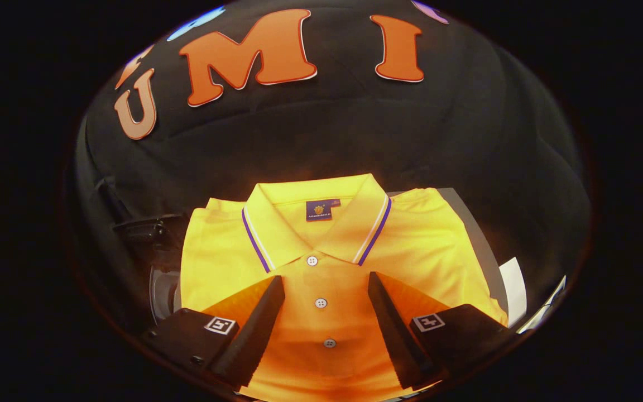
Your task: Put the clothes into the washing machine and then close the washing machine lid.
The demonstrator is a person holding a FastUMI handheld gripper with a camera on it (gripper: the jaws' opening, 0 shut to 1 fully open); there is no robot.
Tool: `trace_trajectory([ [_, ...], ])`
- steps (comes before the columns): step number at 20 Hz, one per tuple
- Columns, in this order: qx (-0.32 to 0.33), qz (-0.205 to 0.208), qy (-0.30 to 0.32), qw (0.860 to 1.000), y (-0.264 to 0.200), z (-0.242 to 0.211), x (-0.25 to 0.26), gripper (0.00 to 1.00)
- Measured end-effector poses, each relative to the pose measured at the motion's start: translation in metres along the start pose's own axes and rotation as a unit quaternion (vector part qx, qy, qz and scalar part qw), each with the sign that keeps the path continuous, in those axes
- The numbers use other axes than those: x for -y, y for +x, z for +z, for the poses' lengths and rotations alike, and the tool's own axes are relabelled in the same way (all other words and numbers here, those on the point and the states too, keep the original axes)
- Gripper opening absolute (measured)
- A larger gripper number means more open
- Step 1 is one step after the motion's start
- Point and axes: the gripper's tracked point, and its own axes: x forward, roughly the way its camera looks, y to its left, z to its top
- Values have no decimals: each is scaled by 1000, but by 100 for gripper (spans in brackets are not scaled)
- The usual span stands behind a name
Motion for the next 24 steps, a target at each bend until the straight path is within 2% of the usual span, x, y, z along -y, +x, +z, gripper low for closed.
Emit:
trace_trajectory([
  [7,-42,9,-15,999,0,-1,-6,90],
  [10,-66,12,-11,998,0,-1,-11,69],
  [13,-93,18,-11,995,-3,-1,-16,68],
  [15,-99,17,-13,995,1,1,-14,47],
  [19,-130,15,-9,991,-1,-1,-17,47],
  [21,-124,8,-18,992,0,4,-15,20],
  [24,-90,16,10,996,-1,6,-17,20],
])
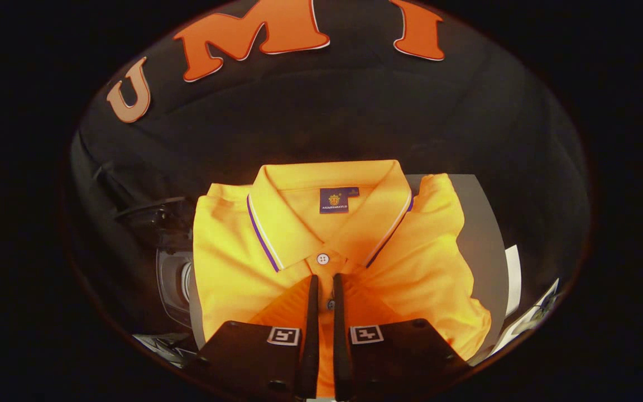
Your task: Put the clothes into the washing machine and then close the washing machine lid.
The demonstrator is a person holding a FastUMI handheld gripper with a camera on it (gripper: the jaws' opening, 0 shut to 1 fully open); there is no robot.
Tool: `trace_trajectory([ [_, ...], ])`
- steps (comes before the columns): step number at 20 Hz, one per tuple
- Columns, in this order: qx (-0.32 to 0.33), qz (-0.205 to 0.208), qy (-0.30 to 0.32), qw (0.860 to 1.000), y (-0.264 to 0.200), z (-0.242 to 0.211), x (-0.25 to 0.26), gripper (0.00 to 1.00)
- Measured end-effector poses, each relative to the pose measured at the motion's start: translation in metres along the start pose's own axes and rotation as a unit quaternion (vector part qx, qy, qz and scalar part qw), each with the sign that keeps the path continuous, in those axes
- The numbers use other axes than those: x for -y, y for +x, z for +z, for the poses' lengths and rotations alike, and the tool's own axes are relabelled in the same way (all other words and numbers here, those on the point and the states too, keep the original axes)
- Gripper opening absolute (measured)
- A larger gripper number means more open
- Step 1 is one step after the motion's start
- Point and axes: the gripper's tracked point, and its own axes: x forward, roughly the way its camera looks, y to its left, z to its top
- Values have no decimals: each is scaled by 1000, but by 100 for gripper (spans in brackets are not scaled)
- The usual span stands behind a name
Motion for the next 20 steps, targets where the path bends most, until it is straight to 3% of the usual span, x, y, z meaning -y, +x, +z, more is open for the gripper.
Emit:
trace_trajectory([
  [1,25,15,15,999,-1,4,0,19],
  [2,47,32,33,998,2,0,0,10],
  [5,113,84,114,983,-13,10,-4,10],
  [8,139,121,155,971,-24,18,-8,9],
  [11,172,134,148,965,-47,30,-11,9],
  [20,233,168,107,952,-134,16,-82,9],
])
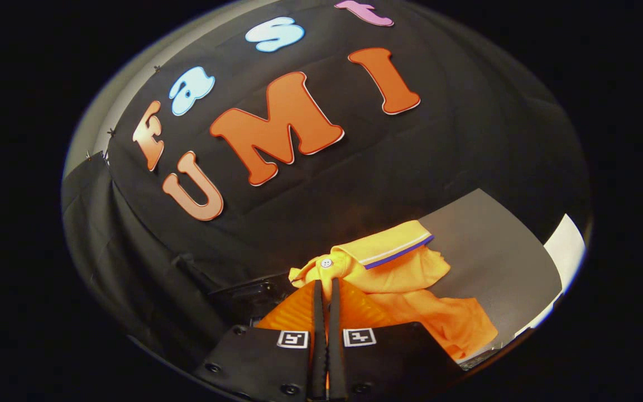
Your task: Put the clothes into the washing machine and then close the washing machine lid.
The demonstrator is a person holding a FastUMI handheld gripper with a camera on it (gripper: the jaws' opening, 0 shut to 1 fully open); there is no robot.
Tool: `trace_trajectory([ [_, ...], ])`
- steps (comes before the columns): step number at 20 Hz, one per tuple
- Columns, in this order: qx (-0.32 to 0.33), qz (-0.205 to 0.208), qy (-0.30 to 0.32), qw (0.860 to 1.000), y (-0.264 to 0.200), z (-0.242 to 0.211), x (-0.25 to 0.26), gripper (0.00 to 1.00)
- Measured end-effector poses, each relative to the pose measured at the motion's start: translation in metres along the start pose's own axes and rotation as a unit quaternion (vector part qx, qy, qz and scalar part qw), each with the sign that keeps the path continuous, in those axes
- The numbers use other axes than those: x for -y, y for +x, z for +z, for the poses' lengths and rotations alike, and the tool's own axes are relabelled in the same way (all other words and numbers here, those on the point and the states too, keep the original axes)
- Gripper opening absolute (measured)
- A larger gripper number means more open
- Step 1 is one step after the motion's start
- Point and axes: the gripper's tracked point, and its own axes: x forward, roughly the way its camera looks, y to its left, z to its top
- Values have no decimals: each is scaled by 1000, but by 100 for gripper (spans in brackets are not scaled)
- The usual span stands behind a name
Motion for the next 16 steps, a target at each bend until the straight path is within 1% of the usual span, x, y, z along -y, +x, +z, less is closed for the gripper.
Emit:
trace_trajectory([
  [4,1,18,-28,999,-19,-13,-55,9],
  [7,0,43,-45,998,-31,-29,-107,9],
  [8,-2,51,-55,997,-20,-33,-126,9],
  [11,-29,80,-86,993,-19,-71,-175,9],
  [14,-54,118,-89,988,-1,-112,-218,9],
  [16,-75,130,-84,985,22,-139,-235,9],
])
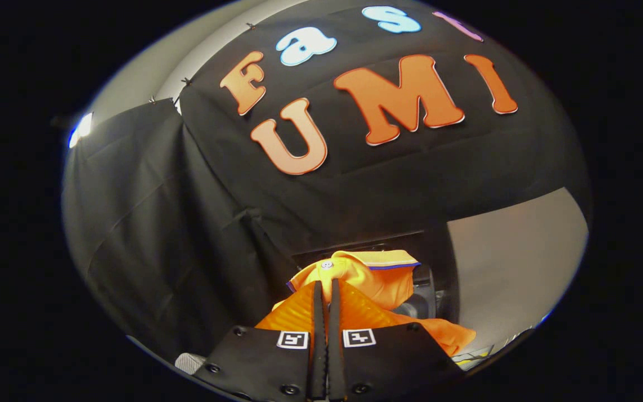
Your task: Put the clothes into the washing machine and then close the washing machine lid.
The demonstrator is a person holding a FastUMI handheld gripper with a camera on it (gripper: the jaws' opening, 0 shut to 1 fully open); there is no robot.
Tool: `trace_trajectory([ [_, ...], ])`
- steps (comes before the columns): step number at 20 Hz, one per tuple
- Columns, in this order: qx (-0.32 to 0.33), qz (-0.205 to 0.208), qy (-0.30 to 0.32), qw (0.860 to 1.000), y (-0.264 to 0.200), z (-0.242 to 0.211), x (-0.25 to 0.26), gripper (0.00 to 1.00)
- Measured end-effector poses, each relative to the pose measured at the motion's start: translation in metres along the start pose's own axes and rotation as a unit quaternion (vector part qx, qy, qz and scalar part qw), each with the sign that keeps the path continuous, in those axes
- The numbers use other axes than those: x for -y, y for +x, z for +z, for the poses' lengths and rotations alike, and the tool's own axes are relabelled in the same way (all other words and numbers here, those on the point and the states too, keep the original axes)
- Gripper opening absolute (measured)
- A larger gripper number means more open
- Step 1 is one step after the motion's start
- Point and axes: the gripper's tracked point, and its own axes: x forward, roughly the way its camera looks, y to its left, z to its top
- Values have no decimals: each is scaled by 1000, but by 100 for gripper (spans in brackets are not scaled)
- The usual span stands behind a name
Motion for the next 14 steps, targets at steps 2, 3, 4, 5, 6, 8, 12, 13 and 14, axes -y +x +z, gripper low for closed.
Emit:
trace_trajectory([
  [2,-17,13,6,1000,33,-17,-9,9],
  [3,-25,14,8,1000,47,-26,-9,9],
  [4,-34,15,10,999,65,-35,-10,9],
  [5,-42,18,10,999,82,-43,-10,9],
  [6,-49,17,13,999,96,-50,-8,9],
  [8,-66,10,15,998,127,-67,2,9],
  [12,-111,-31,3,993,178,-114,46,9],
  [13,-121,-41,2,992,187,-128,57,9],
  [14,-129,-53,4,990,198,-141,71,9],
])
